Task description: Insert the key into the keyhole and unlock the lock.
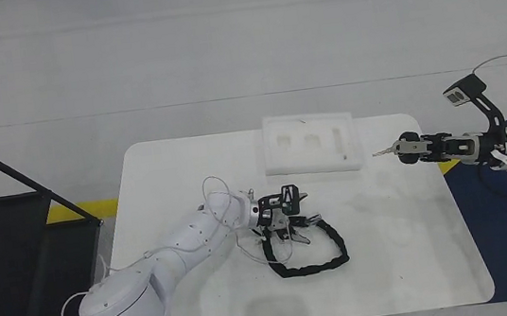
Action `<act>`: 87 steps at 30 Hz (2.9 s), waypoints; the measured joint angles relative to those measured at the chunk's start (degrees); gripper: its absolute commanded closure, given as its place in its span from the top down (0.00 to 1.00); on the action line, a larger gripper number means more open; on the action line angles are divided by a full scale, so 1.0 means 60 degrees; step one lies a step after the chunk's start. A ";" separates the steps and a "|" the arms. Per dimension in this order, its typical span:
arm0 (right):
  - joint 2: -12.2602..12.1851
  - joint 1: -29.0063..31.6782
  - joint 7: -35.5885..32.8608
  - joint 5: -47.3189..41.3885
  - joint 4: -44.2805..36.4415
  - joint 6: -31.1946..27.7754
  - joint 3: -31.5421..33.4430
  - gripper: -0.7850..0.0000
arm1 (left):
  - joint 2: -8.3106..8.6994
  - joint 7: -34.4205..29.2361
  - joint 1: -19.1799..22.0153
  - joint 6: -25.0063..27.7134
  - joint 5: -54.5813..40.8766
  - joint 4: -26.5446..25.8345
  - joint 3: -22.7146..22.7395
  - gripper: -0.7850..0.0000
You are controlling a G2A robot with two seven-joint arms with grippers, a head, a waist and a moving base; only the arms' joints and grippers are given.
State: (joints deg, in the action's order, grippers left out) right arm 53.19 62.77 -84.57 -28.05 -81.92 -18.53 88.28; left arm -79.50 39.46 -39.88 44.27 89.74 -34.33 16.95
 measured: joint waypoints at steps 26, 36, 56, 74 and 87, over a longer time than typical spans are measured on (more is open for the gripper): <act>0.0000 0.0000 0.0000 0.0000 0.0000 0.0000 0.0000 0.00 | -0.1165 0.0697 0.0298 -0.0569 0.0751 0.2011 -0.0349 0.52; 0.0000 0.0000 0.0000 0.0000 0.0000 0.0000 0.0000 0.00 | -0.1355 0.0702 0.0307 -0.0714 0.0999 0.2302 -0.0405 0.37; 0.0000 0.0000 0.0000 0.0000 0.0000 0.0000 0.0000 0.00 | -0.1387 0.1717 0.0688 -0.1194 0.1098 0.2336 -0.0166 0.00; -0.0023 0.0122 0.0286 0.0260 -0.0314 0.0195 0.0034 0.00 | -0.0175 0.4023 0.0977 -0.0597 0.1033 -0.0442 0.0641 0.00; -0.0371 0.1627 0.1062 0.0899 -0.3322 0.1567 0.2003 0.00 | 0.1022 0.1607 0.0231 -0.0256 -0.0044 -0.4784 0.2668 0.00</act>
State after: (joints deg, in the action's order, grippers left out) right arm 50.97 72.53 -78.20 -22.65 -101.85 -9.13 100.30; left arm -73.37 49.11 -38.50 42.73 89.48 -63.03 32.96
